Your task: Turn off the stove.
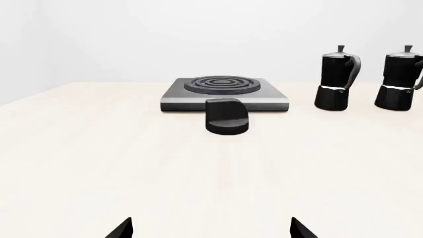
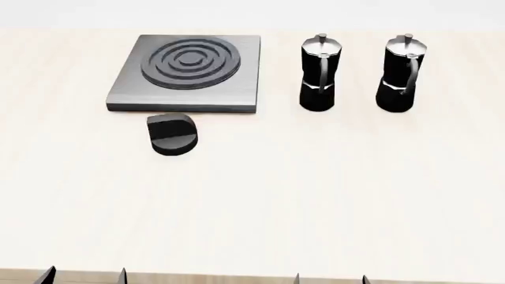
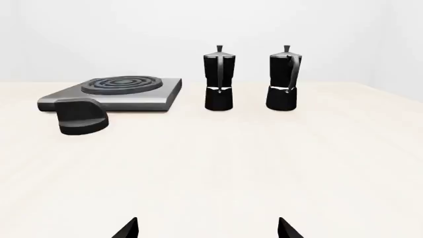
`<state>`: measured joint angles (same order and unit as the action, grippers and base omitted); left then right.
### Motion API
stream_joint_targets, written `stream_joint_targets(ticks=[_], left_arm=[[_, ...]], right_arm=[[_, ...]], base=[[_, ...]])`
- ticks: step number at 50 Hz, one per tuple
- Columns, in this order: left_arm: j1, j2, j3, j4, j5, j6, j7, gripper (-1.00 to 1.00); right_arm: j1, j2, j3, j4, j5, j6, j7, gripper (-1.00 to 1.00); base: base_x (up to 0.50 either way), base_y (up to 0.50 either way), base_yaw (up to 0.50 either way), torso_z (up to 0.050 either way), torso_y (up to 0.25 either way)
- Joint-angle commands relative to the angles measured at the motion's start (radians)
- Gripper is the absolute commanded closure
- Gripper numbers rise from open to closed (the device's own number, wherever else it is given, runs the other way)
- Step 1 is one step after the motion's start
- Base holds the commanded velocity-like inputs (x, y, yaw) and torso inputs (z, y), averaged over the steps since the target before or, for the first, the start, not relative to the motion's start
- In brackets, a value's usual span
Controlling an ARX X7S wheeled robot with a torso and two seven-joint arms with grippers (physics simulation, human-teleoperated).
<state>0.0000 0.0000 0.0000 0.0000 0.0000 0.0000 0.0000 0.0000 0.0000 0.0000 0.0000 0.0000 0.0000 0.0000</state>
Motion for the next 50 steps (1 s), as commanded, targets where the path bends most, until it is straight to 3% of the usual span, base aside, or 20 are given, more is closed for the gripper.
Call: stream_joint_targets(ticks=[1,16,18,23,50], left_arm=[[0.001,-0.016,0.019,0.000,-0.016,0.001,-0.017,-1.00],[-0.001,-0.056,0.067,-0.001,-0.040,0.009,-0.068,-1.00],[0.000,-0.011,0.014,0.000,0.001,0.004,-0.014,-1.00],[-0.019,-0.024,0.019,-0.009,-0.012,0.020,-0.065,-1.00],[-0.010,-0.104,0.000,0.399,-0.188,-0.173,-0.105,-1.00]], right_arm=[[0.001,0.015,-0.022,0.004,0.010,-0.001,0.023,-1.00],[0.002,0.055,-0.069,-0.005,0.050,0.000,0.065,-1.00],[0.007,0.030,-0.042,0.016,0.025,-0.013,0.036,-1.00],[-0.016,0.047,-0.052,-0.079,0.031,0.013,0.059,-1.00],[-0.068,0.123,-0.071,-0.480,0.003,0.103,0.133,-1.00]], base=[[0.00,0.00,0.00,0.000,0.000],[0.00,0.00,0.00,0.000,0.000],[0.00,0.00,0.00,0.000,0.000],[0.00,0.00,0.00,0.000,0.000],[0.00,0.00,0.00,0.000,0.000]])
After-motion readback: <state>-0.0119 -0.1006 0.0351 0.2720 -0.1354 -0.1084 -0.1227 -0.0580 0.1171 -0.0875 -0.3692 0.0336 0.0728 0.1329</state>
